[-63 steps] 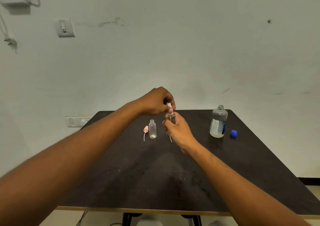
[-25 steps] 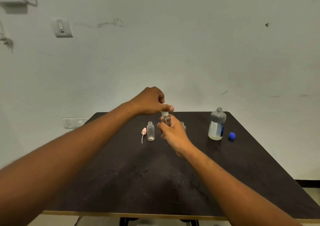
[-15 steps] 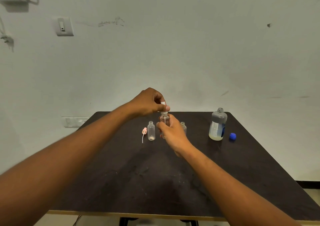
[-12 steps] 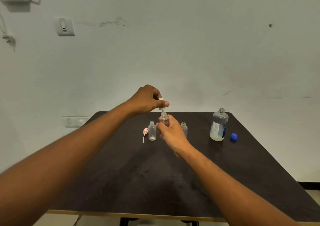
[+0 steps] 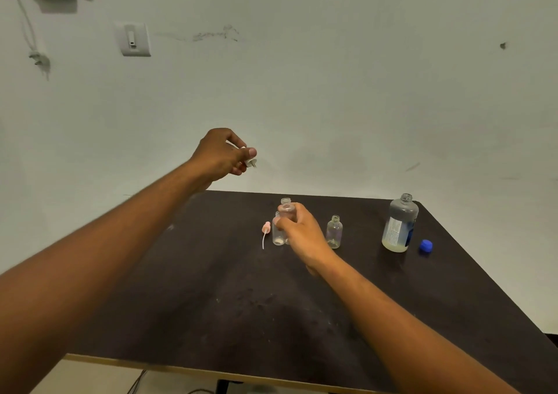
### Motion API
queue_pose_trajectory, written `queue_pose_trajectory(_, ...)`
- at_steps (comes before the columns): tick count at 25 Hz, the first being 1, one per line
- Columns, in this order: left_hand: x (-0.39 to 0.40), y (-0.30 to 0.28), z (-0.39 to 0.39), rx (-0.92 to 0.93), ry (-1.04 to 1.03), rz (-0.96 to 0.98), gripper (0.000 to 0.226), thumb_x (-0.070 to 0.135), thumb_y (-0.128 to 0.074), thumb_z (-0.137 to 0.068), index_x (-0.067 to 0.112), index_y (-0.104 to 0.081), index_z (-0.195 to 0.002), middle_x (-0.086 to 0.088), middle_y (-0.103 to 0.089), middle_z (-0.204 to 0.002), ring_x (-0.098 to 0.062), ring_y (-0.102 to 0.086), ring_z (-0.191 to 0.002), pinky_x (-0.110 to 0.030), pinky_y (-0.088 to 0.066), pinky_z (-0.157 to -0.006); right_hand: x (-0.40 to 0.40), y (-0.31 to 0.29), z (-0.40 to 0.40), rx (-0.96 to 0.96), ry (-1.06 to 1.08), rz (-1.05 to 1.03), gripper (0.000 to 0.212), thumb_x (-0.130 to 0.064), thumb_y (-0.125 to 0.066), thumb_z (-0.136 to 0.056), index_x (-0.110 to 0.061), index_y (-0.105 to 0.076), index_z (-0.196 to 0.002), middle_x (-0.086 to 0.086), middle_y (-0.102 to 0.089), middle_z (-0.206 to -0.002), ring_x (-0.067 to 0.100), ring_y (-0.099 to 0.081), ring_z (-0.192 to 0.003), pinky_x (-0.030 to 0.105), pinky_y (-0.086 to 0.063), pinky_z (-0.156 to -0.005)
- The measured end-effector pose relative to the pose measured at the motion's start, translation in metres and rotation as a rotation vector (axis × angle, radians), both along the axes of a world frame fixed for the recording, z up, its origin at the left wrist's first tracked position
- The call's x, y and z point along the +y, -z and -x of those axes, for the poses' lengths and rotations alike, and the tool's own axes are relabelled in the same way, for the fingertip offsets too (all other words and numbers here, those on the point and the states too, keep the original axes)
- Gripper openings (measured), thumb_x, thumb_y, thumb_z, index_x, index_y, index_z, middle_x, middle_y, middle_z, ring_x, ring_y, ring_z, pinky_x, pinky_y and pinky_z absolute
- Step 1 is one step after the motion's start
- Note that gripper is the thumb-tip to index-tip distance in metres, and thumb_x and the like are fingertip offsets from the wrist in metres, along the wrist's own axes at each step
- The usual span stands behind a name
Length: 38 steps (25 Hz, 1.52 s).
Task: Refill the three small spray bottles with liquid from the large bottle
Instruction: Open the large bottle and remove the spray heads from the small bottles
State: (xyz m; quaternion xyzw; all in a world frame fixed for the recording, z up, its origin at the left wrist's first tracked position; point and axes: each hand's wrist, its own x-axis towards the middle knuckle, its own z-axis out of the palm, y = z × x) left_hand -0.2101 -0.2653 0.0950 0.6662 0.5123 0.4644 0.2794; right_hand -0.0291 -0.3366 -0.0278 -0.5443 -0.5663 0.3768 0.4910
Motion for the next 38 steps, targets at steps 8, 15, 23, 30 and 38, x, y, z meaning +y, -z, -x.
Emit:
queue_pose_trajectory(8, 0.034, 0.045, 0.067, -0.145, -0.024, 0.188, 0.019, 0.006, -0.067, -0.096, -0.007, -0.064, -0.110, -0.029, -0.068, -0.109, -0.035, -0.075, -0.084, -0.031, -0.065, -0.068, 0.033, 0.028, 0.023, -0.031, -0.031, -0.009, 0.030, -0.021, -0.067, -0.098, -0.019, -0.060, -0.127, -0.002, -0.066, -0.116, 0.014, -0.064, -0.108, 0.029, -0.053, -0.092)
queue_pose_trajectory(15, 0.080, 0.109, 0.086, -0.028, -0.055, 0.209, 0.016, 0.009, -0.067, -0.097, -0.002, -0.071, -0.109, -0.025, -0.072, -0.103, -0.030, -0.074, -0.081, -0.030, -0.064, -0.069, 0.072, 0.045, 0.059, -0.071, -0.061, -0.010, 0.037, -0.017, -0.077, -0.090, -0.019, -0.064, -0.125, -0.010, -0.065, -0.103, 0.011, -0.064, -0.096, 0.030, -0.058, -0.090)
queue_pose_trajectory(23, 0.118, 0.159, 0.080, 0.054, -0.030, 0.226, 0.015, 0.011, -0.070, -0.095, 0.005, -0.074, -0.109, -0.013, -0.074, -0.095, -0.023, -0.074, -0.082, -0.024, -0.061, -0.063, 0.132, 0.069, 0.086, -0.121, 0.024, -0.003, 0.033, -0.013, -0.085, -0.083, -0.020, -0.068, -0.110, -0.003, -0.072, -0.103, 0.014, -0.070, -0.095, 0.017, -0.053, -0.068)
queue_pose_trajectory(30, 0.135, 0.187, 0.073, 0.119, -0.018, 0.223, 0.016, 0.013, -0.072, -0.094, 0.008, -0.076, -0.109, -0.010, -0.075, -0.095, -0.021, -0.074, -0.086, -0.025, -0.060, -0.065, 0.152, 0.084, 0.092, -0.204, 0.059, 0.035, 0.034, -0.015, -0.083, -0.085, -0.017, -0.067, -0.114, -0.004, -0.070, -0.104, 0.011, -0.066, -0.090, 0.020, -0.051, -0.070)
queue_pose_trajectory(38, 0.144, 0.196, 0.065, 0.221, -0.044, 0.218, 0.017, 0.016, -0.073, -0.093, 0.007, -0.073, -0.108, -0.011, -0.075, -0.096, -0.023, -0.074, -0.085, -0.023, -0.061, -0.063, 0.154, 0.090, 0.093, -0.234, 0.054, 0.042, 0.043, -0.017, -0.082, -0.085, -0.018, -0.060, -0.122, -0.003, -0.067, -0.110, 0.014, -0.065, -0.101, 0.029, -0.054, -0.088)
